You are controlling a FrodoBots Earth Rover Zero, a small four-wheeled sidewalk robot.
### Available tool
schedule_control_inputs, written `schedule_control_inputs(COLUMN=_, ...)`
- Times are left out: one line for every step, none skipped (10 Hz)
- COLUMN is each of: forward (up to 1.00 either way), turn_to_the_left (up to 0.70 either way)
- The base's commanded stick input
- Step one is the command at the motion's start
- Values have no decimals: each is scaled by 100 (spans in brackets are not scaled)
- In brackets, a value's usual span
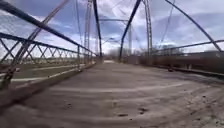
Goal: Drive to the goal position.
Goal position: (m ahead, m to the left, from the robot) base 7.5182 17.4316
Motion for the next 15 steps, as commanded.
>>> schedule_control_inputs(forward=100, turn_to_the_left=1)
schedule_control_inputs(forward=100, turn_to_the_left=1)
schedule_control_inputs(forward=100, turn_to_the_left=1)
schedule_control_inputs(forward=100, turn_to_the_left=1)
schedule_control_inputs(forward=100, turn_to_the_left=1)
schedule_control_inputs(forward=100, turn_to_the_left=1)
schedule_control_inputs(forward=100, turn_to_the_left=1)
schedule_control_inputs(forward=100, turn_to_the_left=1)
schedule_control_inputs(forward=100, turn_to_the_left=1)
schedule_control_inputs(forward=100, turn_to_the_left=1)
schedule_control_inputs(forward=100, turn_to_the_left=1)
schedule_control_inputs(forward=100, turn_to_the_left=1)
schedule_control_inputs(forward=100, turn_to_the_left=1)
schedule_control_inputs(forward=100, turn_to_the_left=1)
schedule_control_inputs(forward=100, turn_to_the_left=-18)
